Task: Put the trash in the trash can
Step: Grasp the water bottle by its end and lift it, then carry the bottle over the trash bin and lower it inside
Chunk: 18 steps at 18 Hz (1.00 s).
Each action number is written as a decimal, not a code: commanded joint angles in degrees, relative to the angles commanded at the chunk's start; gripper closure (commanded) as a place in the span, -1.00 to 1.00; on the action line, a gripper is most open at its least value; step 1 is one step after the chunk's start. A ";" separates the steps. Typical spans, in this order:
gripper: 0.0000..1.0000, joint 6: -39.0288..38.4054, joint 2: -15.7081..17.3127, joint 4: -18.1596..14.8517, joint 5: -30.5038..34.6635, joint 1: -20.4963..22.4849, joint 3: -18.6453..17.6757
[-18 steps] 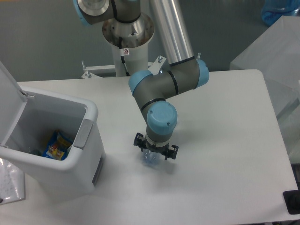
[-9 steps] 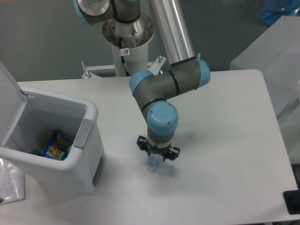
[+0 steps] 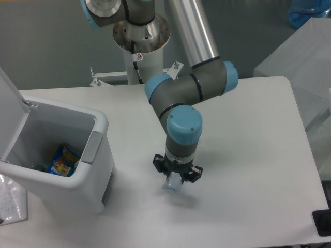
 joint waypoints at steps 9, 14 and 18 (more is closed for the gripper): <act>0.05 -10.18 3.70 0.26 -17.58 3.17 10.27; 0.05 -15.38 5.01 0.44 -27.68 3.26 14.68; 0.04 -17.23 7.03 0.44 -33.84 3.26 15.82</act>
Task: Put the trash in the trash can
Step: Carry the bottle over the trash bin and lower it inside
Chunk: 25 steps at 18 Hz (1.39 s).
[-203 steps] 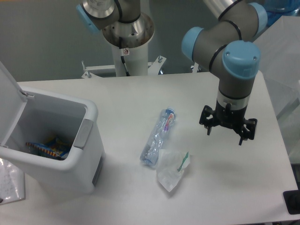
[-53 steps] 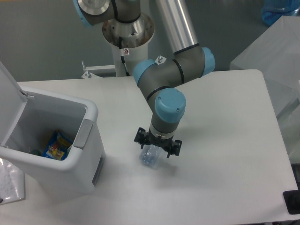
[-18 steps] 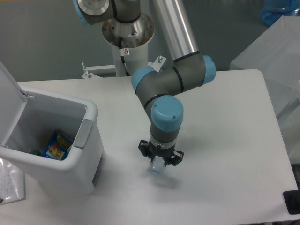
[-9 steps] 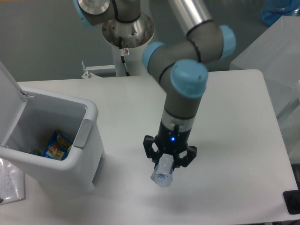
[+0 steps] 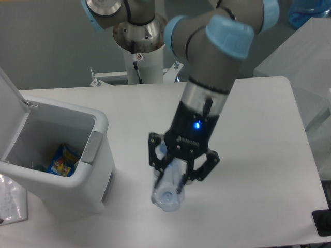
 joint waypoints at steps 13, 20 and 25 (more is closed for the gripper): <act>0.02 0.44 5.10 2.10 -11.26 -6.05 -0.44; 0.02 0.70 2.46 4.66 -10.73 -11.33 -2.28; -0.21 2.89 2.20 4.75 -10.65 -12.39 -4.74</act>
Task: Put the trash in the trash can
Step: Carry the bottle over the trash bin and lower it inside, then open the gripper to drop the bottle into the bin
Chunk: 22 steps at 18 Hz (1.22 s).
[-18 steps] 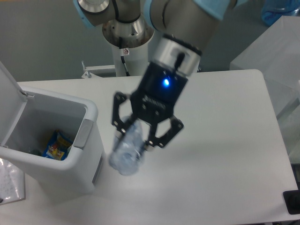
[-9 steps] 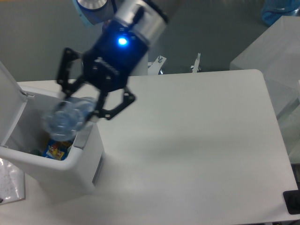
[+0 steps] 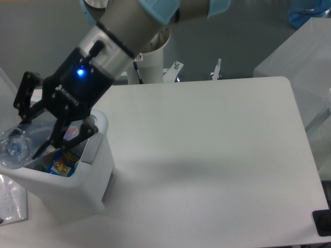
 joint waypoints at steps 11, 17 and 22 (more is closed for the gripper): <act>-1.00 0.97 1.14 0.00 0.26 0.17 -2.55; -1.00 1.06 0.62 -0.09 3.69 8.95 -3.52; -1.00 7.72 -0.52 0.00 4.75 18.96 -7.03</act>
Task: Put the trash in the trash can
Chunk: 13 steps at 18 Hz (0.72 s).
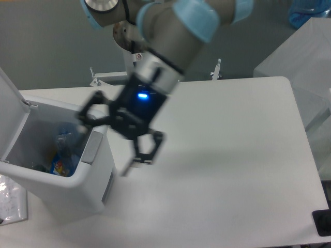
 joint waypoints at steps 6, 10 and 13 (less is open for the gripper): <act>-1.00 1.16 -5.10 -0.18 3.23 5.56 3.24; -1.00 1.34 -6.59 -0.26 14.83 5.74 6.05; -1.00 3.52 -7.91 -0.27 23.09 5.38 7.11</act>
